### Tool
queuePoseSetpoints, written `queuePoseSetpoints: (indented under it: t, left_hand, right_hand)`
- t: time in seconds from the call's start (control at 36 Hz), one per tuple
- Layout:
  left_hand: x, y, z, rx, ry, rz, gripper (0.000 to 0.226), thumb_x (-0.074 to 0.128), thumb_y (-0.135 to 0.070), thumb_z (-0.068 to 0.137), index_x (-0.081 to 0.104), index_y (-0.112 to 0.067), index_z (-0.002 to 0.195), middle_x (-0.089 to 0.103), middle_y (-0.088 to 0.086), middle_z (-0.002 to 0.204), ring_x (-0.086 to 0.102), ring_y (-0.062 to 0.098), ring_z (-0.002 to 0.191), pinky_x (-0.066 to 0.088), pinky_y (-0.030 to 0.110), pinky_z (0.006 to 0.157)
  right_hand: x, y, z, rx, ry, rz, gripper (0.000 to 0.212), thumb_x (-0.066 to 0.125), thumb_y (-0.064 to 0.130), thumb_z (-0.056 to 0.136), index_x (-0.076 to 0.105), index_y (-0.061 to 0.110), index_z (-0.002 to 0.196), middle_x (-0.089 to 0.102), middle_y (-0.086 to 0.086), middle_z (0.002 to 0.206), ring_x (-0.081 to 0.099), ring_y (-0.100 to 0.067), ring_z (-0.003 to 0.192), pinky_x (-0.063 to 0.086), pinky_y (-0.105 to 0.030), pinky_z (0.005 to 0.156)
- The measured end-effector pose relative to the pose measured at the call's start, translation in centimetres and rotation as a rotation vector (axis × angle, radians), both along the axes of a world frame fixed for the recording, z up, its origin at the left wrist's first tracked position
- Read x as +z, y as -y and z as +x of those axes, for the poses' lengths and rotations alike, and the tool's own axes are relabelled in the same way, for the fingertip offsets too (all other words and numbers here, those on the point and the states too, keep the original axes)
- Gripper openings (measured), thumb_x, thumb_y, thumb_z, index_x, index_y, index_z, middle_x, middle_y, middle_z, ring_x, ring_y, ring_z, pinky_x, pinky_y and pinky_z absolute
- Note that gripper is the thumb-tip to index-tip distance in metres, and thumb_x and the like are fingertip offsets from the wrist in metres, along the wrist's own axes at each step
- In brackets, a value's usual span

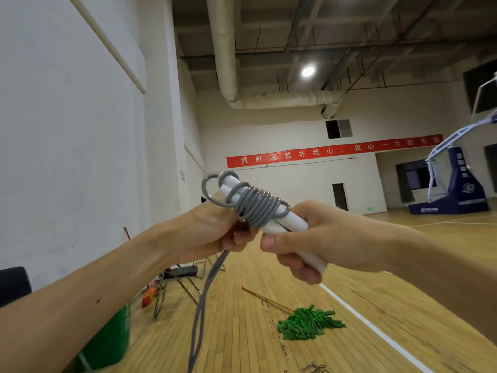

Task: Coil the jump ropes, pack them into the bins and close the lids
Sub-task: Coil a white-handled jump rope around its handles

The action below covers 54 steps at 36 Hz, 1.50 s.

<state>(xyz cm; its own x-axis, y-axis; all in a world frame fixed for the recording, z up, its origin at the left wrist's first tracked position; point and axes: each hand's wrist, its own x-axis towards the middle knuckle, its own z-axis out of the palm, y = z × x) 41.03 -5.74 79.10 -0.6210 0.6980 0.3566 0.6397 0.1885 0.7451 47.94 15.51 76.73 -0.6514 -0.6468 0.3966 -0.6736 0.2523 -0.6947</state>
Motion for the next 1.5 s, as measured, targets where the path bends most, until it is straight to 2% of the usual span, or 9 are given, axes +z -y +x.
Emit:
queuePoseSetpoints:
  t: [0.14, 0.28, 0.5, 0.61, 0.92, 1.06, 1.19, 1.36, 1.5]
  left_hand:
    - [0.0, -0.4, -0.3, 0.14, 0.04, 0.079, 0.017, 0.033, 0.005, 0.104, 0.047, -0.004, 0.108, 0.046, 0.007, 0.07, 0.05, 0.007, 0.049, 0.043, 0.02, 0.047]
    - [-0.2, -1.2, 0.8, 0.076, 0.12, 0.084, 0.019, 0.035, -0.007, 0.105, 0.053, -0.002, 0.103, 0.044, 0.006, 0.071, 0.044, 0.006, 0.048, 0.038, 0.018, 0.045]
    - [-2.2, -2.1, 1.3, 0.013, 0.19, 0.081, 0.038, 0.046, -0.046, 0.096, 0.073, -0.023, 0.084, 0.042, -0.003, 0.06, 0.037, 0.007, 0.045, 0.028, 0.019, 0.042]
    - [-3.0, -1.8, 1.1, 0.064, 0.202, 0.051, 0.04, 0.043, -0.045, 0.1, 0.066, -0.014, 0.108, 0.034, -0.003, 0.062, 0.033, 0.008, 0.048, 0.028, 0.02, 0.045]
    - [-4.1, -2.5, 1.4, 0.231, 0.011, -0.173, 0.022, 0.044, -0.025, 0.106, 0.058, -0.016, 0.121, 0.036, -0.009, 0.059, 0.039, 0.007, 0.05, 0.038, 0.021, 0.051]
    - [-3.0, -3.1, 2.0, 0.47, -0.553, -0.556, 0.021, 0.047, -0.038, 0.104, 0.062, -0.025, 0.112, 0.061, -0.011, 0.084, 0.054, 0.003, 0.066, 0.047, 0.025, 0.067]
    - [-0.9, -2.9, 3.0, 0.495, -0.901, -0.751, 0.031, 0.046, -0.036, 0.105, 0.05, -0.025, 0.076, 0.051, -0.009, 0.069, 0.049, 0.006, 0.06, 0.038, 0.028, 0.062]
    - [0.8, -2.9, 3.3, 0.429, -1.087, -0.876, 0.025, 0.045, -0.036, 0.104, 0.067, -0.025, 0.11, 0.063, -0.013, 0.082, 0.055, 0.004, 0.073, 0.043, 0.025, 0.068]
    - [1.5, -2.8, 3.2, 0.337, -1.119, -0.828, 0.023, 0.047, -0.034, 0.103, 0.068, -0.027, 0.101, 0.059, -0.019, 0.081, 0.053, -0.005, 0.076, 0.039, 0.021, 0.07]
  right_hand:
    - [-0.6, 0.1, -0.8, -0.029, 0.038, 0.022, 0.013, 0.059, 0.03, 0.097, 0.059, 0.019, 0.091, 0.064, -0.005, 0.076, 0.072, -0.028, 0.077, 0.063, -0.049, 0.077]
    - [-0.6, 0.0, -0.7, -0.02, 0.021, -0.037, 0.018, 0.061, 0.036, 0.094, 0.06, 0.018, 0.095, 0.061, -0.004, 0.07, 0.055, -0.015, 0.053, 0.051, -0.029, 0.05]
    - [-0.1, -0.6, -1.9, 0.0, 0.114, -0.291, 0.013, 0.065, 0.017, 0.095, 0.061, 0.005, 0.093, 0.053, -0.005, 0.067, 0.042, -0.011, 0.047, 0.038, -0.022, 0.044]
    - [0.1, -1.4, -3.2, -0.155, 0.105, -0.401, 0.017, 0.065, 0.016, 0.096, 0.058, 0.001, 0.099, 0.059, -0.007, 0.069, 0.044, -0.011, 0.049, 0.039, -0.022, 0.044]
    - [-0.9, -2.6, -7.1, -0.508, -0.027, -0.329, 0.018, 0.069, 0.02, 0.094, 0.066, 0.003, 0.1, 0.069, -0.007, 0.072, 0.056, -0.014, 0.049, 0.046, -0.027, 0.048]
    - [-1.5, -2.4, -8.0, -0.582, -0.085, -0.143, 0.018, 0.069, 0.023, 0.095, 0.066, 0.005, 0.096, 0.071, -0.005, 0.07, 0.059, -0.013, 0.05, 0.046, -0.025, 0.045]
    - [-1.1, -2.5, -7.4, -0.584, -0.057, 0.051, 0.021, 0.067, 0.024, 0.097, 0.065, 0.003, 0.095, 0.07, -0.007, 0.072, 0.054, -0.012, 0.047, 0.044, -0.024, 0.044]
    - [-0.8, -2.3, -5.9, -0.514, 0.073, 0.279, 0.021, 0.068, 0.025, 0.096, 0.066, 0.005, 0.099, 0.07, -0.006, 0.071, 0.053, -0.015, 0.048, 0.044, -0.024, 0.044]
    - [-0.8, -1.5, -4.6, -0.466, 0.102, 0.411, 0.017, 0.069, 0.027, 0.095, 0.066, 0.01, 0.093, 0.069, -0.005, 0.07, 0.049, -0.015, 0.048, 0.043, -0.024, 0.046]
